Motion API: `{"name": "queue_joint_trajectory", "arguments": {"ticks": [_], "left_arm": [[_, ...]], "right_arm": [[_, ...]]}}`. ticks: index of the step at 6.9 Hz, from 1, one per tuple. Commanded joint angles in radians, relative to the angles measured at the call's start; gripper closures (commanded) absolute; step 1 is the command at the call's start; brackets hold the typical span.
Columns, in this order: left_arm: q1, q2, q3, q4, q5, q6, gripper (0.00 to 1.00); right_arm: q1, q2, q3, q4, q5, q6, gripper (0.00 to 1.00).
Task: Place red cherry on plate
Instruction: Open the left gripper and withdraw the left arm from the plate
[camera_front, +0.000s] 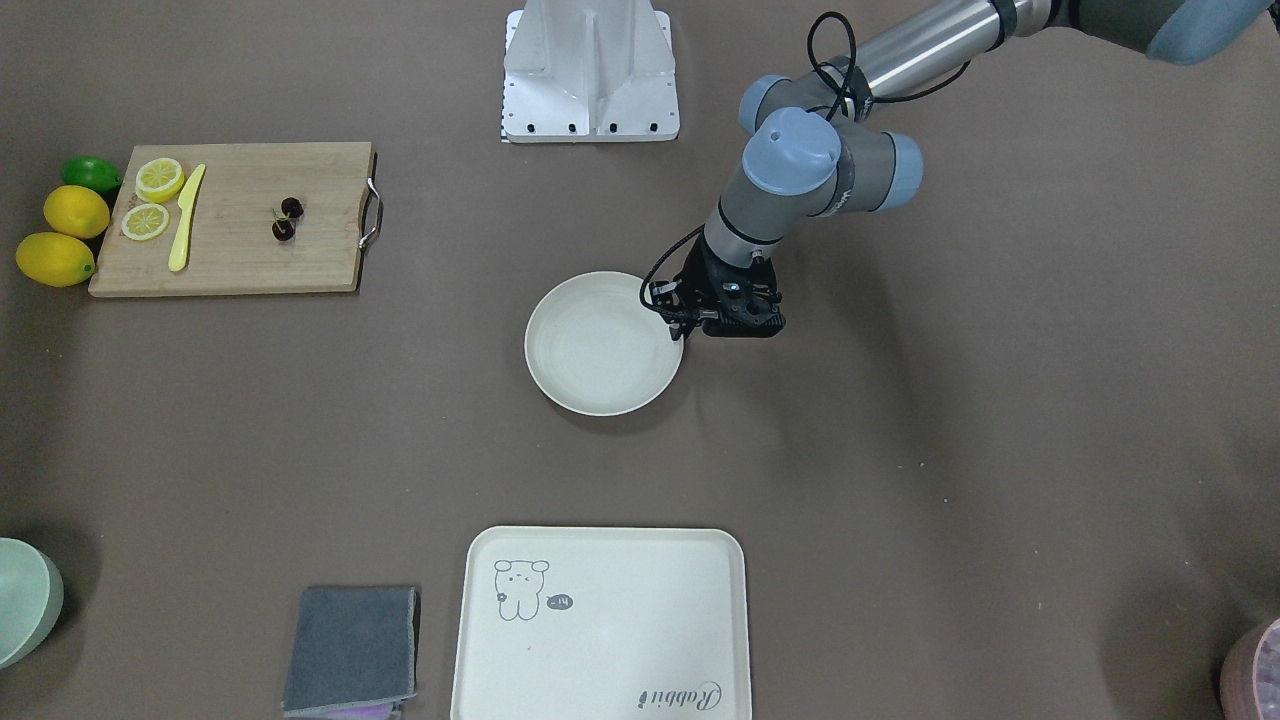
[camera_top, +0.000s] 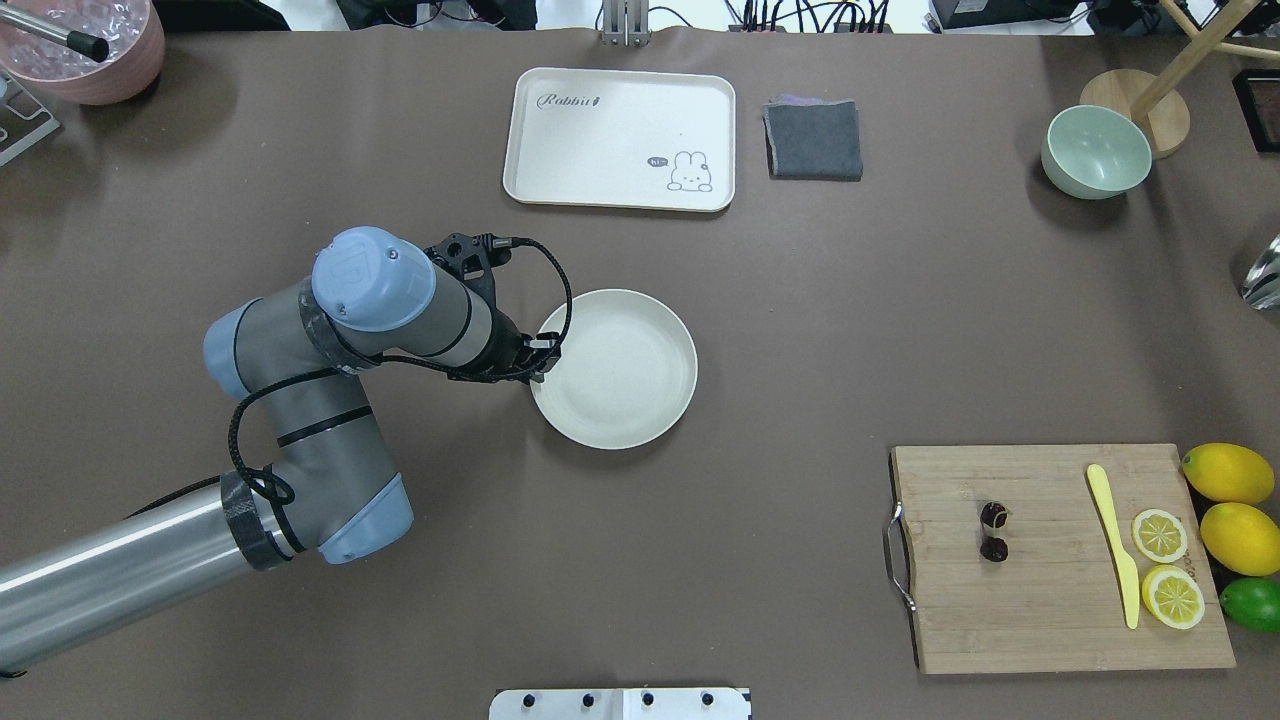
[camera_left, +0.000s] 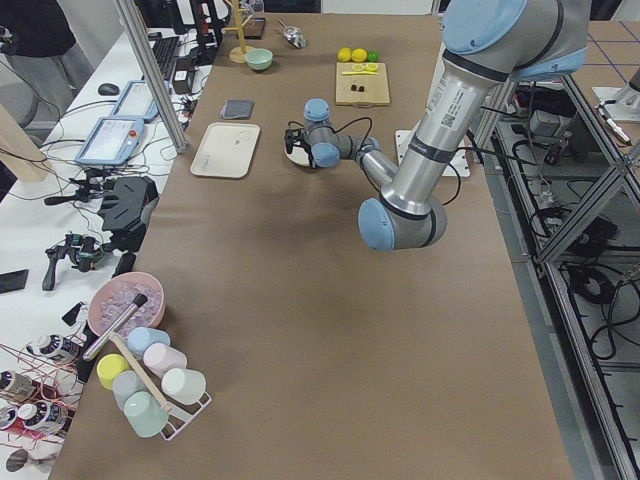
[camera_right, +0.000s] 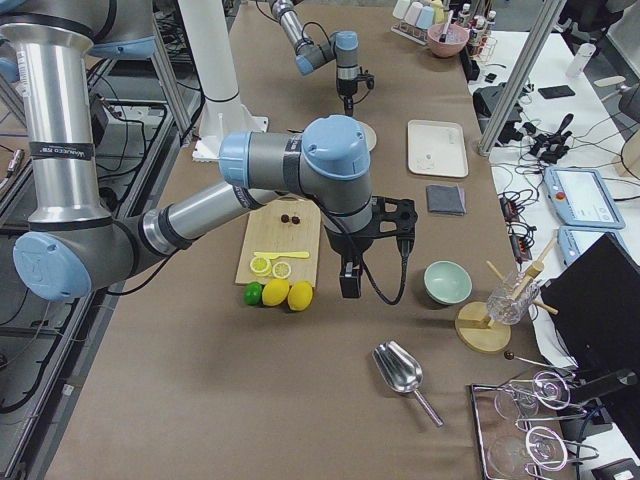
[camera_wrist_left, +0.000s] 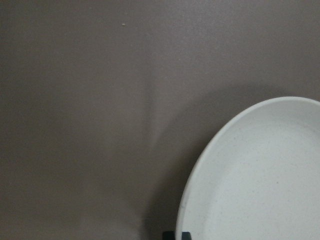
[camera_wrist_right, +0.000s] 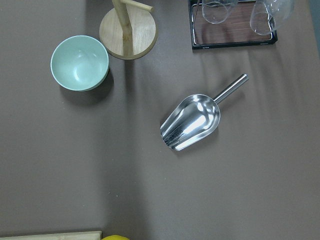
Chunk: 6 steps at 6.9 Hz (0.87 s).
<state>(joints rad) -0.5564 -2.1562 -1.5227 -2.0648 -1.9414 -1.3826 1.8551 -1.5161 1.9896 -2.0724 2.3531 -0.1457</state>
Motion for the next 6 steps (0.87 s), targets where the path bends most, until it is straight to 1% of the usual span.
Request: {"name": "queue_joint_trajectory", "arguments": {"ticks": [1, 2, 3, 4, 5, 6], "left_arm": [[-0.017, 0.007, -0.033, 0.009, -0.008, 0.002, 0.02], [-0.069, 0.066, -0.106, 0.031, -0.063, 0.017, 0.02], [-0.194, 0.129, -0.188, 0.076, -0.176, 0.077, 0.02], [-0.317, 0.268, -0.296, 0.098, -0.277, 0.199, 0.02], [-0.441, 0.382, -0.342, 0.098, -0.385, 0.347, 0.02], [-0.564, 0.427, -0.343, 0.098, -0.483, 0.46, 0.02]], "right_arm": [[0.004, 0.001, 0.0, 0.0, 0.0, 0.0, 0.0], [0.004, 0.004, -0.006, -0.005, 0.002, 0.003, 0.0], [0.001, 0.013, -0.008, -0.036, 0.002, 0.003, 0.0], [-0.014, 0.013, 0.001, -0.038, 0.0, -0.003, 0.0], [-0.039, 0.011, 0.006, -0.04, 0.002, -0.002, 0.0], [-0.059, 0.005, 0.026, -0.04, 0.008, 0.0, 0.0]]}}
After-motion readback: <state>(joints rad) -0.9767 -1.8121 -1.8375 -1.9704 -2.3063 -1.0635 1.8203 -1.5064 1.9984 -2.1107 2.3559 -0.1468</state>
